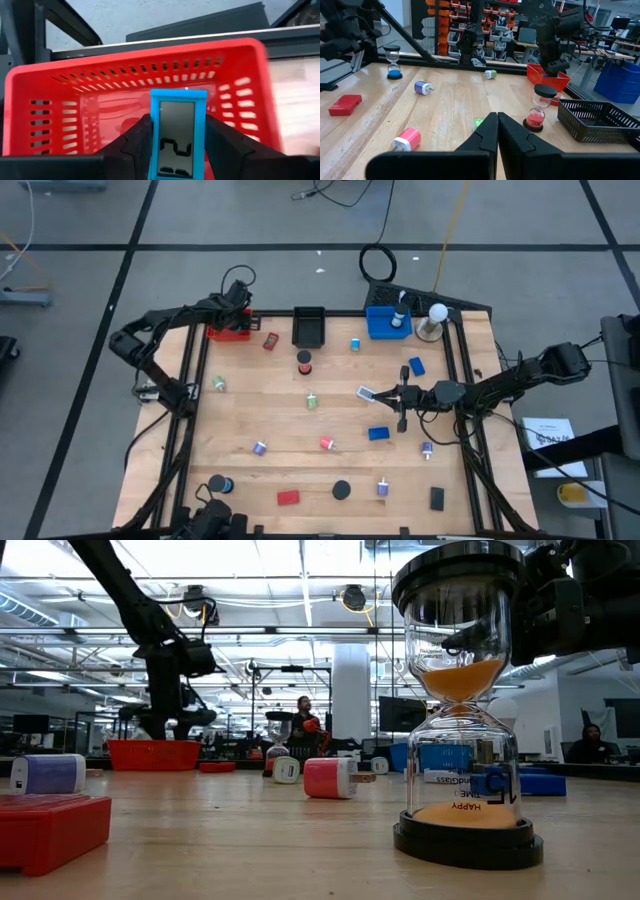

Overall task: Pick & Place Office items
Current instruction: Put the light blue digital clock into the red bin, then put the top right blue charger adapter head into the black bin

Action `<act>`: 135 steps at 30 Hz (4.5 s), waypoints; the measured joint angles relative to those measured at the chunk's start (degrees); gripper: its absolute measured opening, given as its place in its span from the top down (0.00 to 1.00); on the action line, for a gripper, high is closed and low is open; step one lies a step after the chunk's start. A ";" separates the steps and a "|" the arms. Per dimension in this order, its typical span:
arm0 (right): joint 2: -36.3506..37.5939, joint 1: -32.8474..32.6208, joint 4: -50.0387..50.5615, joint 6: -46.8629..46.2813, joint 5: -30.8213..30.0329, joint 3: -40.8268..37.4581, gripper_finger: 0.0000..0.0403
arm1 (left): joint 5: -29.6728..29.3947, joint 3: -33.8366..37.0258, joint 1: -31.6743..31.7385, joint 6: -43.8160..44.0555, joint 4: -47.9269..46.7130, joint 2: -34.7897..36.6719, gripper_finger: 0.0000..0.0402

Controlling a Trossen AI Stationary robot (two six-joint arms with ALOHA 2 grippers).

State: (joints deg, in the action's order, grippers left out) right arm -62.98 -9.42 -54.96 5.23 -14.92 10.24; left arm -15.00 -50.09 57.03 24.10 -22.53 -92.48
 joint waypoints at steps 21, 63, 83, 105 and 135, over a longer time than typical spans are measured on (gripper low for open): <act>0.00 -0.01 -0.02 -0.01 0.01 0.00 0.99 | 2.99 0.04 -0.17 2.73 1.27 -0.03 0.62; 0.00 0.00 -0.04 0.00 0.00 0.00 0.99 | 5.39 0.99 -8.47 -10.98 -6.27 21.76 0.62; 0.02 -0.01 -0.04 0.37 0.00 0.00 0.99 | 13.50 33.99 -35.68 -18.72 59.55 30.35 0.99; 0.02 -0.03 -1.70 -4.44 -0.11 0.18 0.99 | 20.67 34.14 -49.56 -32.81 88.75 4.75 0.99; 0.07 -21.70 88.73 -57.51 -15.80 27.65 0.99 | 22.05 34.12 -50.09 -28.04 93.05 -1.43 0.96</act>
State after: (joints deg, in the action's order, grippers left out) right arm -62.92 -31.12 33.77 -52.28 -30.71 37.89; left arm 7.05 -15.97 6.94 -3.95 70.52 -93.91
